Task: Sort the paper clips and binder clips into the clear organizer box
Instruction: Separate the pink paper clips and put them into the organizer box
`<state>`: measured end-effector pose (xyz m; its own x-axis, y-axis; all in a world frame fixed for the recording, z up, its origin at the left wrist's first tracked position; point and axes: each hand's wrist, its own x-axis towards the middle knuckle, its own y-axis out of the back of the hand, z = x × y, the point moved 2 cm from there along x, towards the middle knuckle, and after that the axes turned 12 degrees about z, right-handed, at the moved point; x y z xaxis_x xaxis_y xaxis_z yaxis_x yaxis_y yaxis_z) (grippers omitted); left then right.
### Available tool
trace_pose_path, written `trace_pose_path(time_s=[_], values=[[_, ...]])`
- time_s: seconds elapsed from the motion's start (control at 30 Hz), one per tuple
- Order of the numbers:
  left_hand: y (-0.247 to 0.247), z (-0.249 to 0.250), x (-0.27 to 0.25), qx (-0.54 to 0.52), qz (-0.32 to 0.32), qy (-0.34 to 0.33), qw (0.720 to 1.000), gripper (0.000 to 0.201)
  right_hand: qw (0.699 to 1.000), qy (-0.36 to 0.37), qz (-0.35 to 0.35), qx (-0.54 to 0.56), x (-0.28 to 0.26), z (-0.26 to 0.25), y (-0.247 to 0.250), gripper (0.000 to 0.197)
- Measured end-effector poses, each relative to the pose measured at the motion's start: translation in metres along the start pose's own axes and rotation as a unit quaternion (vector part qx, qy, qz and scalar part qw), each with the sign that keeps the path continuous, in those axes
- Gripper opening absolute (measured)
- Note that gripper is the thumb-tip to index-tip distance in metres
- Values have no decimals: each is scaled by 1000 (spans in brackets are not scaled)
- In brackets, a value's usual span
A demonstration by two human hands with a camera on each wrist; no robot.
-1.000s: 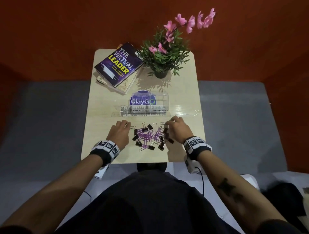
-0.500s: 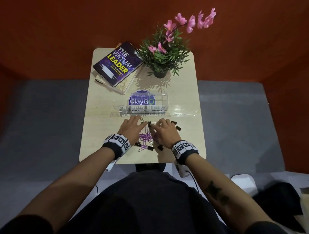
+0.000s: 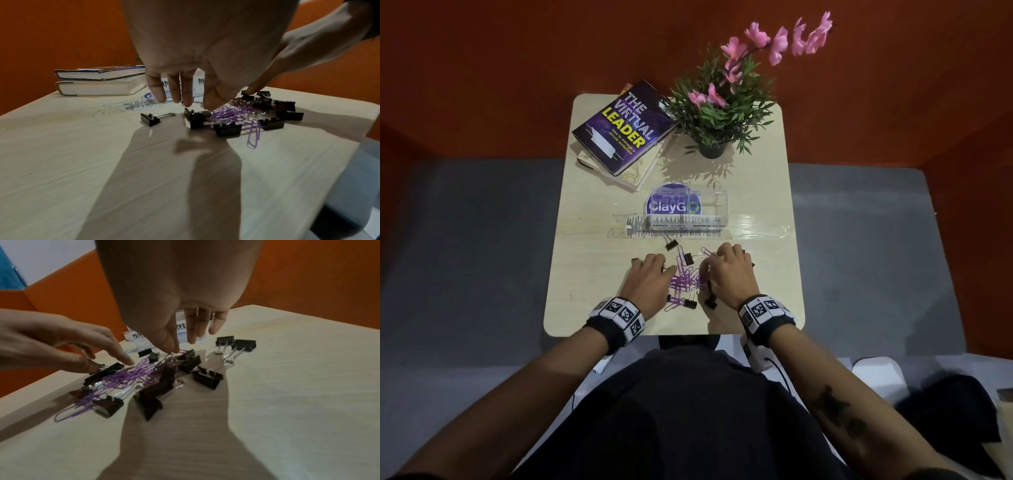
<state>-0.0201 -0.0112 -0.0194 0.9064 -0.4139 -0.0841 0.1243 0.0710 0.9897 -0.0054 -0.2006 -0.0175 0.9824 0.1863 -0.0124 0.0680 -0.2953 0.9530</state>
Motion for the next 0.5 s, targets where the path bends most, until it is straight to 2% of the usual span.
trace_pose_path(time_s=[0.13, 0.27, 0.4, 0.5], values=[[7, 7, 13, -14, 17, -9, 1000, 62, 999, 9, 10, 34, -3, 2, 2, 27], [9, 15, 35, 14, -14, -42, 999, 71, 998, 66, -20, 11, -18, -1, -5, 29], [7, 12, 51, 28, -34, -28, 999, 77, 994, 105, -39, -10, -30, -4, -7, 31], [6, 12, 49, 15, -21, -10, 1000, 70, 998, 56, -16, 19, -24, 1, 0, 32]])
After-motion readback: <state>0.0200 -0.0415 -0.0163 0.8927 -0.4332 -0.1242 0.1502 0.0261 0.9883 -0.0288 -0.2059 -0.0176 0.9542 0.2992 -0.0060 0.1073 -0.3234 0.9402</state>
